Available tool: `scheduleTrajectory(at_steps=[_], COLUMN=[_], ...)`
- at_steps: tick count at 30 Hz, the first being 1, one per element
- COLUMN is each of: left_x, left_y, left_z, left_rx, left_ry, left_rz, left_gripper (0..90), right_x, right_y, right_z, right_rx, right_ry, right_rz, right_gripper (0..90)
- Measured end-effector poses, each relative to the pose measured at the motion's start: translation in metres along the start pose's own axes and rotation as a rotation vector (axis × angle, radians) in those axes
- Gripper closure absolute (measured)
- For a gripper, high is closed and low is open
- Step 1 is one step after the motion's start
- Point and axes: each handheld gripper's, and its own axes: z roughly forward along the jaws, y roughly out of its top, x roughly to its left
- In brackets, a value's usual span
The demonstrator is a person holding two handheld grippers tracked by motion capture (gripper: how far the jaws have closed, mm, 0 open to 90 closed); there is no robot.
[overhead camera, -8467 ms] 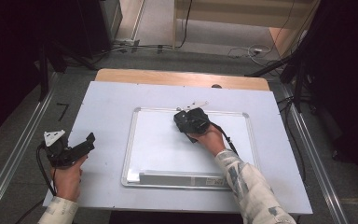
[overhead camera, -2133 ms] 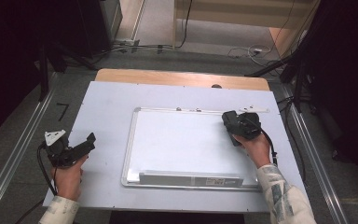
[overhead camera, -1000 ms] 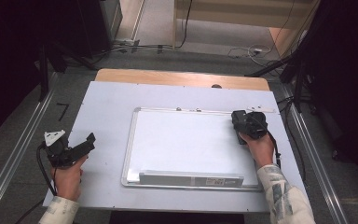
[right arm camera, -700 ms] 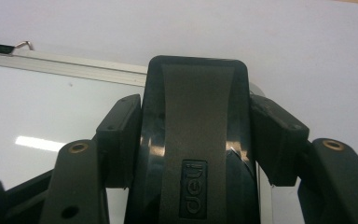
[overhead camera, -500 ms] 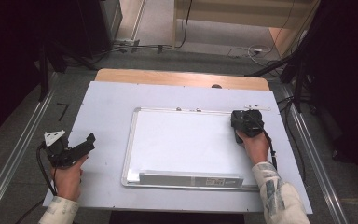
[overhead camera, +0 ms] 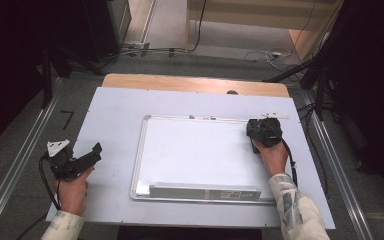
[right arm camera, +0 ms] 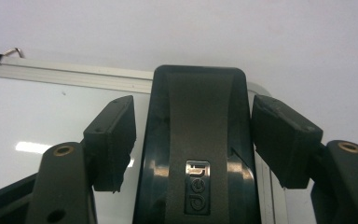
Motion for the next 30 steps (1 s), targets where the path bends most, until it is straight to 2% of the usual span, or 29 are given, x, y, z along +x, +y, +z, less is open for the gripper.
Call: scheduleTrajectory(at_steps=[9, 15, 20, 24, 30], left_x=[0.000, -0.001, -0.001, -0.002, -0.002], left_y=[0.000, 0.000, 0.000, 0.000, 0.000], left_z=[0.000, 0.000, 0.000, 0.000, 0.001], left_rx=[0.001, 0.001, 0.000, 0.000, 0.002], left_ry=[0.001, 0.001, 0.001, 0.002, 0.003], left_rz=[0.002, 0.005, 0.007, 0.011, 0.013], left_gripper=[4.5, 4.5, 4.5, 4.5, 4.4], right_x=[-0.004, -0.011, -0.015, -0.017, -0.019], right_y=[-0.005, -0.011, -0.018, -0.024, -0.031], right_z=[-0.020, -0.035, -0.051, -0.057, -0.067], right_rx=[-0.061, -0.066, -0.094, -0.096, -0.102], right_ry=[0.031, 0.104, 0.152, 0.169, 0.158], right_rz=[-0.006, 0.002, -0.006, -0.018, -0.042], right_gripper=[26.9, 21.9, 18.9, 18.4, 18.5])
